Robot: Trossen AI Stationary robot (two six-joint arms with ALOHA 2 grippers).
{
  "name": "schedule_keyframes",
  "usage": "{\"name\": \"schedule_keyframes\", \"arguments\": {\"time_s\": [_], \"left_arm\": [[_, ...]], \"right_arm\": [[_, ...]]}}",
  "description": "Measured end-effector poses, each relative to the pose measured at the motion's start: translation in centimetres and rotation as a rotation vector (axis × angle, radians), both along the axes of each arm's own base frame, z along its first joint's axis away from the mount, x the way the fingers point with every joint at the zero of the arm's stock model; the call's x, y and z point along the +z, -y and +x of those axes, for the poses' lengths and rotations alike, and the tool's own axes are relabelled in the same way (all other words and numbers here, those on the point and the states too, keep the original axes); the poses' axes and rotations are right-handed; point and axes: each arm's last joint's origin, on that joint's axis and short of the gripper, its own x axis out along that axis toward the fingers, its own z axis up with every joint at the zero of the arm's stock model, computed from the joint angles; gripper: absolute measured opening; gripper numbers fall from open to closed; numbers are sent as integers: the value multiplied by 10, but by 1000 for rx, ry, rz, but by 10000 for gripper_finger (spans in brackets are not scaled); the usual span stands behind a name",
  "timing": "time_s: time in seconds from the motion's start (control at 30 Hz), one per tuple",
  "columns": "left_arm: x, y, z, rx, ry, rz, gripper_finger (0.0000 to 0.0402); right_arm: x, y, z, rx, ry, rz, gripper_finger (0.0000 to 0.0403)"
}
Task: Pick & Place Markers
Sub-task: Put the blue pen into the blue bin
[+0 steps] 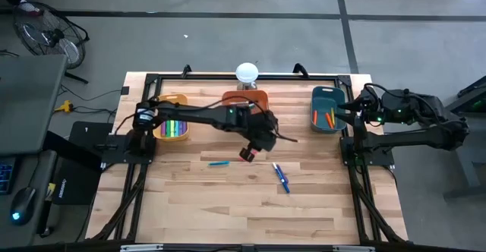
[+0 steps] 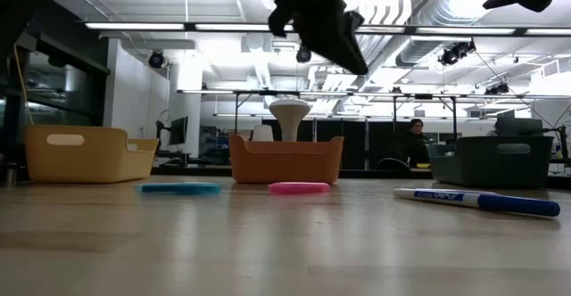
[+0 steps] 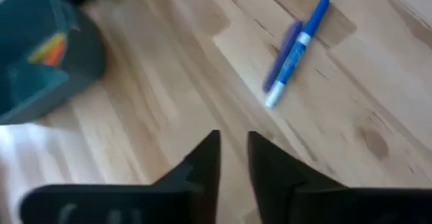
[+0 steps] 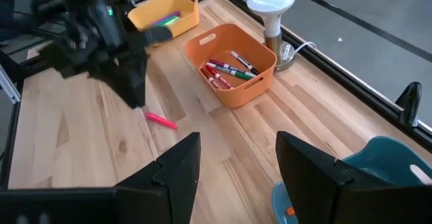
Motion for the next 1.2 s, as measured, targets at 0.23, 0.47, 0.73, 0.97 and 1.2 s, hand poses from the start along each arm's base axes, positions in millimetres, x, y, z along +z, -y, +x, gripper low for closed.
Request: {"name": "schedule_keyframes", "arguments": {"time_s": [0.23,0.47,0.73,0.97,1.2], "left_arm": [[-20,30,11,-66,-7,24,157],[-41,54,22,-143,21,104,176],[-59,59,31,-168,23,82,176],[-70,59,35,-195,-14,96,176],[-62,60,44,-125,22,70,176]], "right_arm": [[0,0,0,2,0,1,183],[0,0,0,2,0,1,183],[0,0,0,3,-1,2,183],[-1,0,0,-1,-7,7,183],[-3,0,3,-22,11,40,183]]}}
